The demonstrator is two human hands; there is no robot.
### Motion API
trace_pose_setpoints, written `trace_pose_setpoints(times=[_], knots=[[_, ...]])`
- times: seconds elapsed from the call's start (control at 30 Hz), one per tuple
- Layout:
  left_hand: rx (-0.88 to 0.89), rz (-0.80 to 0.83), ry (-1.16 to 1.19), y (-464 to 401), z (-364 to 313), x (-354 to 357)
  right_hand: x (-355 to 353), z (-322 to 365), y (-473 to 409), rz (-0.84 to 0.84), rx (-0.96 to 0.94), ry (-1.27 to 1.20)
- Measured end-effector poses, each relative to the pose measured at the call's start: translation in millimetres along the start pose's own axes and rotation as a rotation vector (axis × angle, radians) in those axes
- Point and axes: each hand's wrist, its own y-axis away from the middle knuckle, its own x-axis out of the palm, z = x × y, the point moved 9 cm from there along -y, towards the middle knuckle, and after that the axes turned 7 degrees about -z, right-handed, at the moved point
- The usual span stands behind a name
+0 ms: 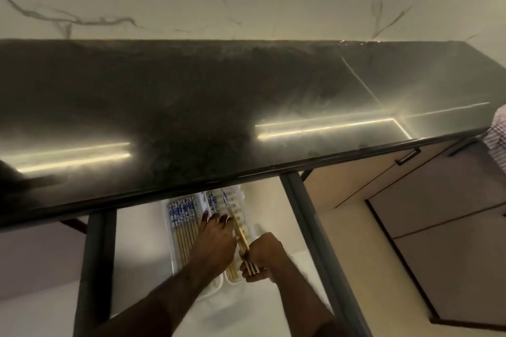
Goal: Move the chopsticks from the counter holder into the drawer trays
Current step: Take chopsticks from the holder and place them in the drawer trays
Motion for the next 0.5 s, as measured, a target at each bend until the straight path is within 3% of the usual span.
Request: trace_pose_setpoints(times=[0.23,0.33,0.5], knots=[[0.061,0.094,-0.140,-9.8,7.3,28.6,45.7,-31.2,-112.3,-0.043,-0.103,0.175],[0.092,0.120,-0.171,-13.1,9.0,40.1,49.4,-28.7,-107.0,-0.053,-0.112,0.170],[0.125,0.158,-0.213,-16.2,3.7,42.6,28.3,9.3,-43.6,-0.140,-0.196,0.401]])
